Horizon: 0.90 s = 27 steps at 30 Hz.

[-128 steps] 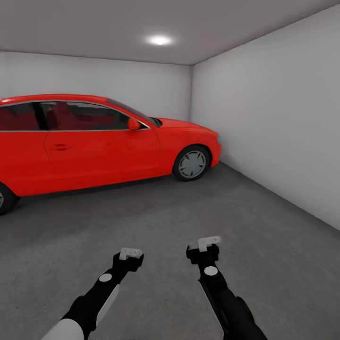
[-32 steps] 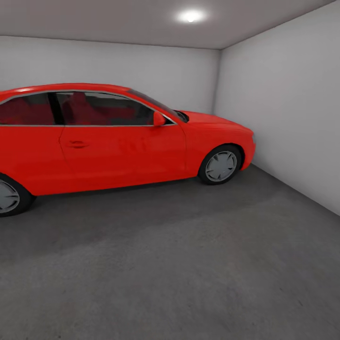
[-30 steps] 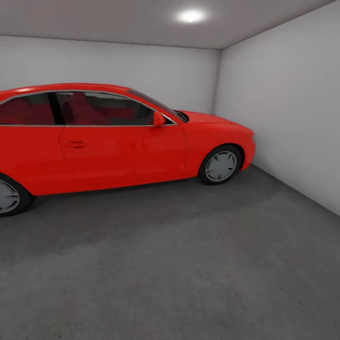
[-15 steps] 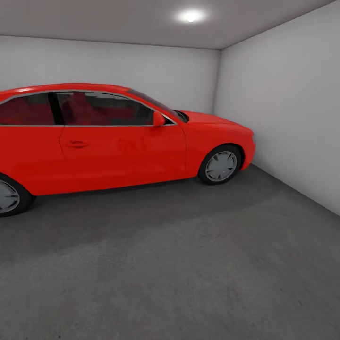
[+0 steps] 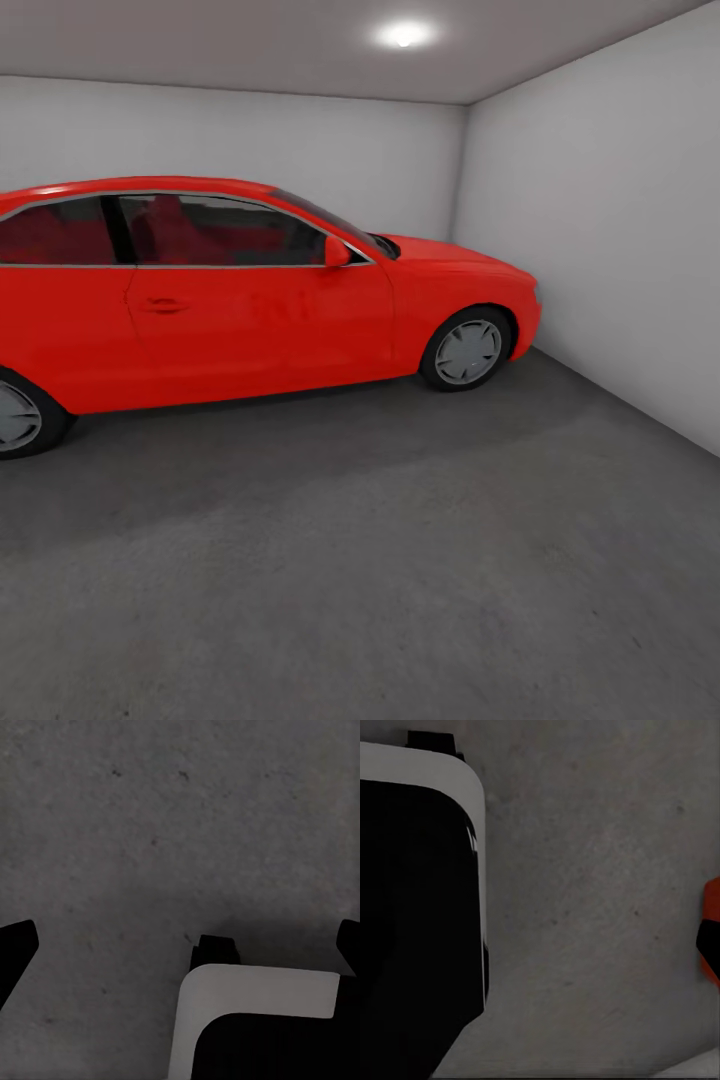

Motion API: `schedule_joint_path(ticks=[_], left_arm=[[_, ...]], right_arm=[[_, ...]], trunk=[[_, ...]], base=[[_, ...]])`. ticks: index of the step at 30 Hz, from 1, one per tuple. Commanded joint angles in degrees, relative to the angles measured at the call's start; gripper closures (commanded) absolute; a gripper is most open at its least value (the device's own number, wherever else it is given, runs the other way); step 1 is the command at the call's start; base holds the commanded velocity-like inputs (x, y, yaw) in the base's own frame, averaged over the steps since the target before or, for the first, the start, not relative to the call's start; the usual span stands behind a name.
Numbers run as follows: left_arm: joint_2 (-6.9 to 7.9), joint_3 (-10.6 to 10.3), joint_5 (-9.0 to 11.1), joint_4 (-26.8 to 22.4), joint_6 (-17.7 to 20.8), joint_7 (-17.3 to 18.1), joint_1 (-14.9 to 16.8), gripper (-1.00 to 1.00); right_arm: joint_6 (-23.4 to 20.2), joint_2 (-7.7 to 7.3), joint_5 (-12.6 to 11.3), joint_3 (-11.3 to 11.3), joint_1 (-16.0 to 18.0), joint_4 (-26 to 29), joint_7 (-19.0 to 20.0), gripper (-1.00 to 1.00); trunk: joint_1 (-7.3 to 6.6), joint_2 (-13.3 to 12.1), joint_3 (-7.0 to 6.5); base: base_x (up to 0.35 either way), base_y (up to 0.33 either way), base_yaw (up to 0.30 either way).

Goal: Move the two storage containers from the living room to the garage. In the garage, place one container on the floor and stack the other container on top of it (either order is fine).

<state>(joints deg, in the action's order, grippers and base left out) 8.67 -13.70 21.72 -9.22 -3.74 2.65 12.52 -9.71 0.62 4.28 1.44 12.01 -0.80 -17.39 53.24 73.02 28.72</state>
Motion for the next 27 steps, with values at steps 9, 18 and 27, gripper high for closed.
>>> schedule_joint_path(ticks=[9,18,27], left_arm=[[0.03,-0.5,0.6,0.1,-0.2,0.2,0.0,-1.0],[0.03,-0.5,0.6,0.1,-0.2,0.2,0.0,-1.0],[0.03,-0.5,0.6,0.1,-0.2,0.2,0.0,-1.0]], right_arm=[[-0.2,0.06,0.5,0.1,-0.6,0.0,-0.2,-1.0],[-0.2,0.04,0.5,0.1,-0.7,0.0,-0.2,-1.0],[-0.2,0.04,0.4,0.1,-0.7,0.0,-0.2,-1.0]], trunk=[[0.0,0.0,0.05],[0.0,0.0,0.05],[0.0,0.0,0.05]], base=[[0.0,0.0,0.0],[0.0,0.0,0.0],[0.0,0.0,0.0]])
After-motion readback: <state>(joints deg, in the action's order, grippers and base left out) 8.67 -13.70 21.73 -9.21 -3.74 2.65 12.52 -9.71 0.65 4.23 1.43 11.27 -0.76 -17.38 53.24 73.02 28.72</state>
